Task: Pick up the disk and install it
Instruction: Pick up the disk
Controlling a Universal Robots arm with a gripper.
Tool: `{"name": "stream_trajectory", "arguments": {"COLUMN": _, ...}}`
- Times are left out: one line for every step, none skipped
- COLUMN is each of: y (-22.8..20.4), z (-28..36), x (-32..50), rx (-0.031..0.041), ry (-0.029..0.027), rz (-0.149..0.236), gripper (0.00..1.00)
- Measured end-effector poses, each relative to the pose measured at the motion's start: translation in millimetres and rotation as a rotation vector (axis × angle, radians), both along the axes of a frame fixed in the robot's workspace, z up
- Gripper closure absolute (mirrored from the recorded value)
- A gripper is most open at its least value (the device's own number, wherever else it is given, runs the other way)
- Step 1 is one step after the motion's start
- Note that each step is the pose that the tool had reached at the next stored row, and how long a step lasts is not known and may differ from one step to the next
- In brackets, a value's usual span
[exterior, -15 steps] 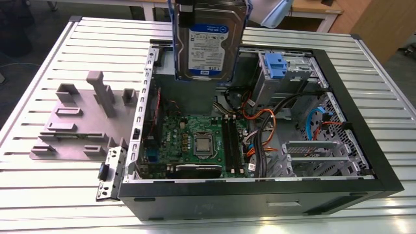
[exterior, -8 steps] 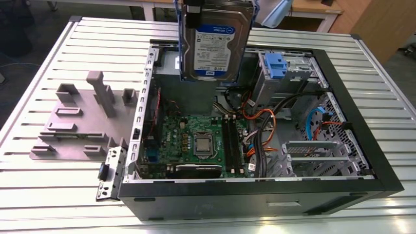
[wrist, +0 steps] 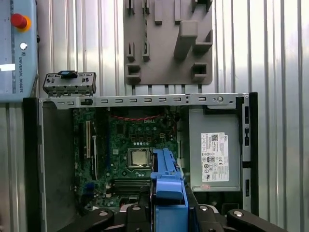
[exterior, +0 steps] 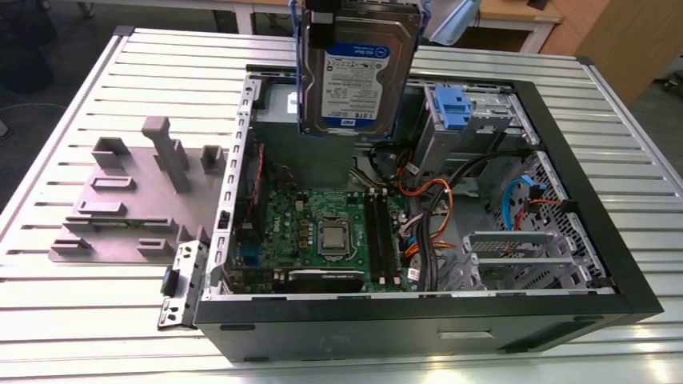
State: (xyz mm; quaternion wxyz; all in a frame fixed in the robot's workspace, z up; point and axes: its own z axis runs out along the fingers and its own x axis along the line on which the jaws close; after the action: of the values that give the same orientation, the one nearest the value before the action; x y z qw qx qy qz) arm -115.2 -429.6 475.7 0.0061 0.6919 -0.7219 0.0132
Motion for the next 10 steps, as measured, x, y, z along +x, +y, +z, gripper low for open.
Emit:
{"name": "stream_trajectory", "arguments": {"y": -0.9, "z": 0.0, "x": 0.2, "rx": -0.0003, "ry": 0.0, "rz": 0.0, "gripper": 0.64}}
{"name": "stream_trajectory", "arguments": {"y": -1.7, "z": 0.0, "x": 0.4, "rx": -0.0006, "ry": 0.0, "rz": 0.0, "gripper": 0.64}}
{"name": "stream_trajectory", "arguments": {"y": -2.6, "z": -0.1, "x": 0.6, "rx": -0.0009, "ry": -0.0001, "rz": 0.0, "gripper": 0.64}}
{"name": "stream_trajectory", "arguments": {"y": -3.5, "z": -0.1, "x": 0.7, "rx": -0.0012, "ry": 0.0, "rz": 0.0, "gripper": 0.64}}
{"name": "stream_trajectory", "arguments": {"y": -4.4, "z": -0.2, "x": 0.9, "rx": -0.0014, "ry": -0.0001, "rz": 0.0, "gripper": 0.64}}
{"name": "stream_trajectory", "arguments": {"y": -5.4, "z": -0.2, "x": 1.0, "rx": -0.0017, "ry": 0.0, "rz": 0.0, "gripper": 0.64}}
{"name": "stream_trajectory", "arguments": {"y": -6.4, "z": -0.3, "x": 1.1, "rx": -0.0019, "ry": -0.0001, "rz": 0.0, "gripper": 0.64}}
{"name": "stream_trajectory", "arguments": {"y": -7.5, "z": -0.3, "x": 1.3, "rx": -0.0024, "ry": 0.0, "rz": 0.0, "gripper": 0.64}}
{"name": "stream_trajectory", "arguments": {"y": -8.5, "z": -0.3, "x": 1.5, "rx": -0.0027, "ry": 0.0, "rz": 0.0, "gripper": 0.64}}
{"name": "stream_trajectory", "arguments": {"y": -9.6, "z": -0.3, "x": 1.6, "rx": -0.0029, "ry": 0.0, "rz": 0.0, "gripper": 0.64}}
